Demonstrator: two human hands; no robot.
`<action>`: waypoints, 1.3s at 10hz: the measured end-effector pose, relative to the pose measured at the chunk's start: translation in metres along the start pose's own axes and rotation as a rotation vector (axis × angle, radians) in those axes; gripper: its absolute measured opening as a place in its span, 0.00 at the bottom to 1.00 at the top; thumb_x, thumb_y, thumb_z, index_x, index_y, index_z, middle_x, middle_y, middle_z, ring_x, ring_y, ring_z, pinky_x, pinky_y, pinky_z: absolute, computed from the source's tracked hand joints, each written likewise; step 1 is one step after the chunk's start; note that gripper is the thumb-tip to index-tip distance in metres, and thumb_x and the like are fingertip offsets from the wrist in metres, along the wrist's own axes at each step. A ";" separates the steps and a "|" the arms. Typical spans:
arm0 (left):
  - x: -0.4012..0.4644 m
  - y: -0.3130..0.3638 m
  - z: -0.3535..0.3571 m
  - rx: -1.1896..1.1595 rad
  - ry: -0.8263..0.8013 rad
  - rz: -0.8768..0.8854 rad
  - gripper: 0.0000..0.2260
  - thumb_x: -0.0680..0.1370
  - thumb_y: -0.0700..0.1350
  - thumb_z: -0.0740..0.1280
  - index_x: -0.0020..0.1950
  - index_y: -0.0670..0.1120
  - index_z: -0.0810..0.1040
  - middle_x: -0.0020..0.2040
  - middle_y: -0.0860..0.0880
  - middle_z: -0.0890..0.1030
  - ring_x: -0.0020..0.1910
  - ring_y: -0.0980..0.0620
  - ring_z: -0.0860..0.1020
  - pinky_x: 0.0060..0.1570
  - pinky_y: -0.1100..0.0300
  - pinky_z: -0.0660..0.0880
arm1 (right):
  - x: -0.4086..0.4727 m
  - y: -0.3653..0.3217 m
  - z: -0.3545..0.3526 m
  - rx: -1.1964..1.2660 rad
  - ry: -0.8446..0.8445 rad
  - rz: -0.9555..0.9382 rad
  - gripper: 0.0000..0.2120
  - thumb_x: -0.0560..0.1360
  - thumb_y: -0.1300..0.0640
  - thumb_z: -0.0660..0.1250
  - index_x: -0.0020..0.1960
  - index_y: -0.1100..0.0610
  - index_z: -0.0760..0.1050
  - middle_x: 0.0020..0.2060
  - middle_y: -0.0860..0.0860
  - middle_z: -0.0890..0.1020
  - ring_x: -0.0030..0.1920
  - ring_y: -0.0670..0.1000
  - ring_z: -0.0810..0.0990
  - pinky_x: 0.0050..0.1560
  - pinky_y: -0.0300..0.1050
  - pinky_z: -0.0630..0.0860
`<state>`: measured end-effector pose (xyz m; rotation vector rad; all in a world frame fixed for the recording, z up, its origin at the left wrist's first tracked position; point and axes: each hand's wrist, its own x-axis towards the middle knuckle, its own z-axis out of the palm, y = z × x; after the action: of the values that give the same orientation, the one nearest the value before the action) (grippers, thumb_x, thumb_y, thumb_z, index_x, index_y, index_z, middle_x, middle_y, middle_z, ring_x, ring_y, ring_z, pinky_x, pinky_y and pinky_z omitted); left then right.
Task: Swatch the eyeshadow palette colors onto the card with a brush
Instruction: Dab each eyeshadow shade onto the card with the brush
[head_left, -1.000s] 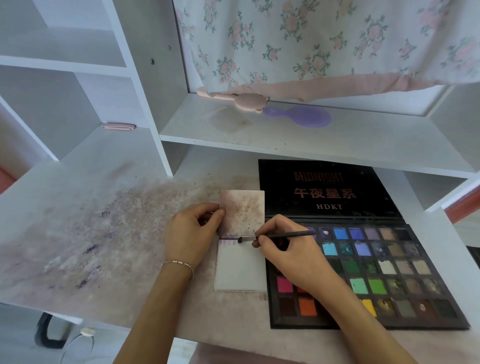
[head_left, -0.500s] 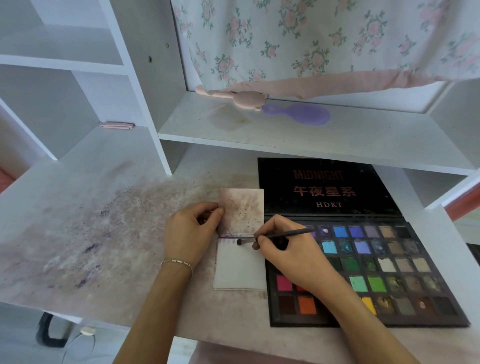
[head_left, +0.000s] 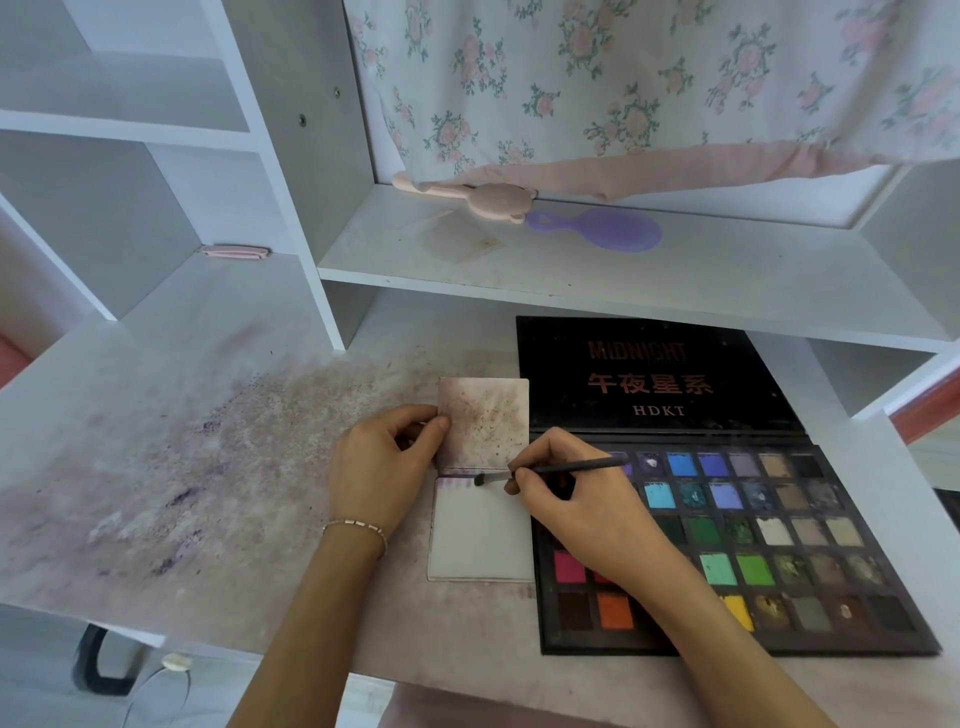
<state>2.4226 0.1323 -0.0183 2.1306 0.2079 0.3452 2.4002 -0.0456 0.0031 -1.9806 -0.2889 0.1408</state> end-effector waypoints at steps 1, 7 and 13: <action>0.000 -0.001 0.000 0.007 0.000 0.001 0.05 0.72 0.46 0.69 0.46 0.50 0.83 0.37 0.57 0.80 0.40 0.56 0.79 0.44 0.60 0.75 | -0.001 0.001 0.000 -0.014 -0.016 0.007 0.08 0.73 0.58 0.64 0.39 0.46 0.73 0.39 0.47 0.81 0.41 0.41 0.78 0.42 0.30 0.75; 0.001 -0.002 0.001 0.009 -0.004 0.001 0.05 0.73 0.47 0.69 0.46 0.51 0.83 0.37 0.59 0.79 0.40 0.60 0.78 0.42 0.64 0.74 | -0.001 0.002 -0.001 -0.007 -0.005 0.005 0.07 0.72 0.58 0.64 0.39 0.46 0.73 0.38 0.47 0.81 0.41 0.41 0.78 0.42 0.29 0.75; 0.002 -0.002 0.000 0.011 -0.002 -0.025 0.06 0.72 0.46 0.69 0.47 0.49 0.83 0.38 0.56 0.81 0.40 0.57 0.78 0.42 0.68 0.72 | -0.015 0.004 -0.031 0.124 0.312 -0.089 0.14 0.74 0.65 0.62 0.43 0.45 0.77 0.40 0.45 0.82 0.40 0.47 0.79 0.40 0.38 0.77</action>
<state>2.4243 0.1338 -0.0193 2.1371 0.2352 0.3275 2.3939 -0.0789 0.0117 -1.8309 -0.1611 -0.2017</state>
